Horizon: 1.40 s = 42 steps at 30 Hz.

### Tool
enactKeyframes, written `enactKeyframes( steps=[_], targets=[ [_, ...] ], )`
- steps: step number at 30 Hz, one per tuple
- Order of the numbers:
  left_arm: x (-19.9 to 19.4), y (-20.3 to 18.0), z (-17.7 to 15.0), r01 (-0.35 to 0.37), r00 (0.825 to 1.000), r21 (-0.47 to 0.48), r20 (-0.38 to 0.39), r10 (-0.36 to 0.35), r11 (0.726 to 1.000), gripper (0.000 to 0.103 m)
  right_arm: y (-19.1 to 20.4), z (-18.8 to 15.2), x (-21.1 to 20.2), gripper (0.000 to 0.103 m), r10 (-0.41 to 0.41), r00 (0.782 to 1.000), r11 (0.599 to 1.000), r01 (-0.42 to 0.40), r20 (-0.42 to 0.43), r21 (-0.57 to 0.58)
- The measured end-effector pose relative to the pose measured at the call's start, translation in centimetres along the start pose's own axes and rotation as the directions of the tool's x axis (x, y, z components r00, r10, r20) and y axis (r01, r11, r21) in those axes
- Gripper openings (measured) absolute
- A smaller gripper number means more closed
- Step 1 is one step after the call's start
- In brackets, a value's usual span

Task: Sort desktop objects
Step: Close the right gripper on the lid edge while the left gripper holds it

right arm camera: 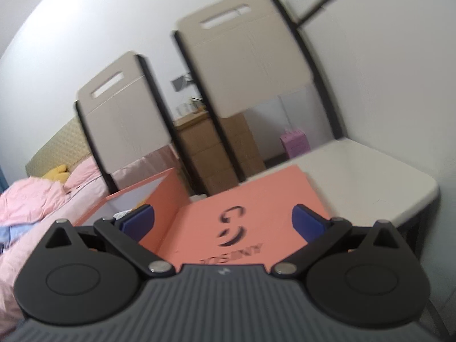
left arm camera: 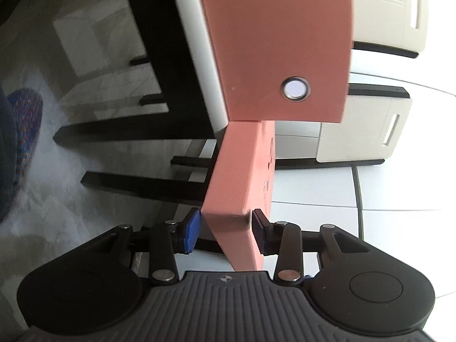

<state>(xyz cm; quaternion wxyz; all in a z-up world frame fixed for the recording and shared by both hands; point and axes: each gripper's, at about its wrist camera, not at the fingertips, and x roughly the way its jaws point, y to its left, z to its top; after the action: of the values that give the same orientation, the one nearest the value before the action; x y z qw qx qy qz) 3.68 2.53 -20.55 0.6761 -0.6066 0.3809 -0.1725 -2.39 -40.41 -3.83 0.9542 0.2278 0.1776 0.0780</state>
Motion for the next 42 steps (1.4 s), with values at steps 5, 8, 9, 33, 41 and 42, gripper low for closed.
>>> enactKeyframes(
  steps=[5,8,9,33,41,42],
  targets=[
    [1.4,0.4,-0.1,0.017,1.000,0.013,0.021,-0.017,1.000,0.050,-4.0,0.2,0.5,0.103,-0.047,0.995,0.994,0.055,-0.083,0.093],
    [1.5,-0.5,0.2,0.006,0.999,0.033,0.037,-0.007,0.999,0.050,-5.2,-0.7,1.0,0.103,-0.010,0.991,0.986,0.032,-0.132,0.164],
    [1.9,-0.5,0.3,0.007,1.000,0.030,0.028,-0.008,1.000,0.050,-5.4,-0.9,1.2,0.103,0.006,0.989,0.983,0.021,-0.146,0.182],
    [-0.1,0.1,-1.4,0.058,0.995,0.130,-0.089,-0.047,0.990,0.045,-6.9,-0.1,1.4,0.103,-0.063,0.979,0.998,0.067,-0.193,0.019],
    [-2.1,0.4,-2.9,0.064,0.994,0.151,-0.097,-0.049,0.986,0.046,-11.5,-0.5,3.8,0.103,0.043,0.929,0.999,-0.036,-0.367,0.028],
    [-2.2,0.3,-2.7,0.064,0.994,0.153,-0.098,-0.049,0.986,0.046,-12.1,-0.6,4.2,0.103,0.061,0.922,0.998,-0.042,-0.383,0.056]
  ],
)
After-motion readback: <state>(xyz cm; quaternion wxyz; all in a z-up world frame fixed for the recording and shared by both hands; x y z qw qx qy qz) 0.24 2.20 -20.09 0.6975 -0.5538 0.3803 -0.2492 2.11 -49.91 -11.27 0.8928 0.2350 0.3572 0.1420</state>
